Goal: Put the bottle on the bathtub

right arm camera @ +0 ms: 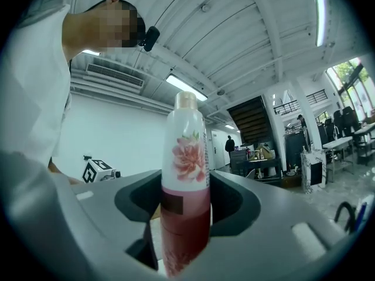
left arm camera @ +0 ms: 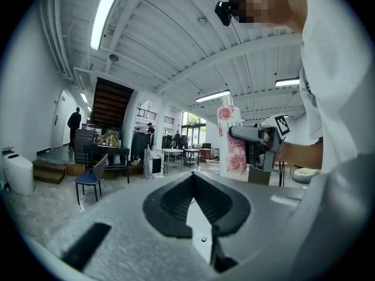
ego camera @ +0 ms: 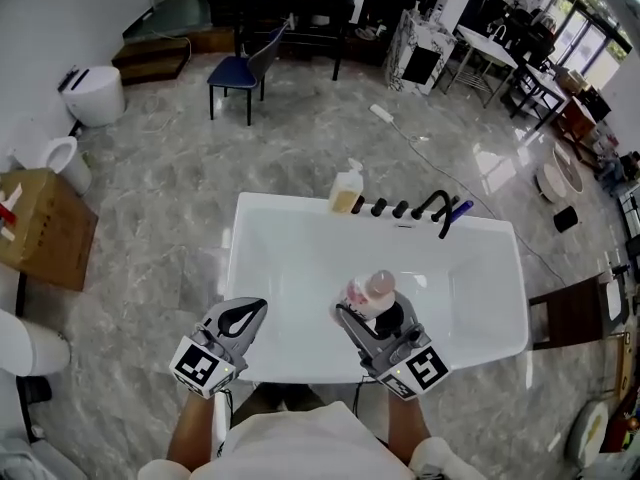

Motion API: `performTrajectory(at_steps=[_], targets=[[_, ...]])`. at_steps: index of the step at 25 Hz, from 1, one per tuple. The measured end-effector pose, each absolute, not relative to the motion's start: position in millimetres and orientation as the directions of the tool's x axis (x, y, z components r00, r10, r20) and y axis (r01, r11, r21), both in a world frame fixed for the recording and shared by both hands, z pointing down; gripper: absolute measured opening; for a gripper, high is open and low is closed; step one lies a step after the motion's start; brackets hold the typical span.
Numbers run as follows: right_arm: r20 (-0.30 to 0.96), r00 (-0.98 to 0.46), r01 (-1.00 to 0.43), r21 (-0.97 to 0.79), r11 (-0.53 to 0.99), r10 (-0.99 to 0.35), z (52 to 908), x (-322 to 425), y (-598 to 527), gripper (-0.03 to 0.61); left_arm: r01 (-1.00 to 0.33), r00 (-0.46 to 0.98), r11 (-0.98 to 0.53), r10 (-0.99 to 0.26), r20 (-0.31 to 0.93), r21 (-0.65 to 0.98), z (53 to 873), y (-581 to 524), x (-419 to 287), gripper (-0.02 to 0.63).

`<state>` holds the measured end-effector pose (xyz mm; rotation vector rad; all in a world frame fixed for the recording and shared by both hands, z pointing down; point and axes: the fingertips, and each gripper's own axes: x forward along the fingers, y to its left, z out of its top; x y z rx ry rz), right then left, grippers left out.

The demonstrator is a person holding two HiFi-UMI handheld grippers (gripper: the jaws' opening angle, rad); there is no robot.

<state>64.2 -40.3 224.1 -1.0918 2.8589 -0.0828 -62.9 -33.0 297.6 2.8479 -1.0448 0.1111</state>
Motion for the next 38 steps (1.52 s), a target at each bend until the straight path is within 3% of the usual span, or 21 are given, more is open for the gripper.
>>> performTrajectory(at_steps=[18,25,31,38], targets=[[0.014,-0.729,-0.683,-0.084,0.725,-0.685,297.5,45.2,-135.9,0.242,-0.627,0.779,-0.766,-0.608,0.155,0.143,369.2,-94.8,-63.6,0.002],[0.058,-0.73,-0.683,-0.085,0.725,-0.681,360.0,29.5,-191.4,0.242,-0.614,0.789,-0.771,-0.592,0.165,0.168,426.6,-121.8,-65.7,0.002],[0.057,-0.725,-0.689,-0.076,0.721,-0.687,434.3,16.4,-249.1,0.242,-0.567,0.797,-0.821,-0.53,0.29,0.059,517.6,-139.1,-65.1,0.002],[0.073,-0.731,-0.683,-0.072,0.727,-0.679,516.6,-2.1,-289.7,0.242,-0.6,0.79,-0.788,-0.555,0.261,0.14,573.1,-162.9,-68.1,0.002]])
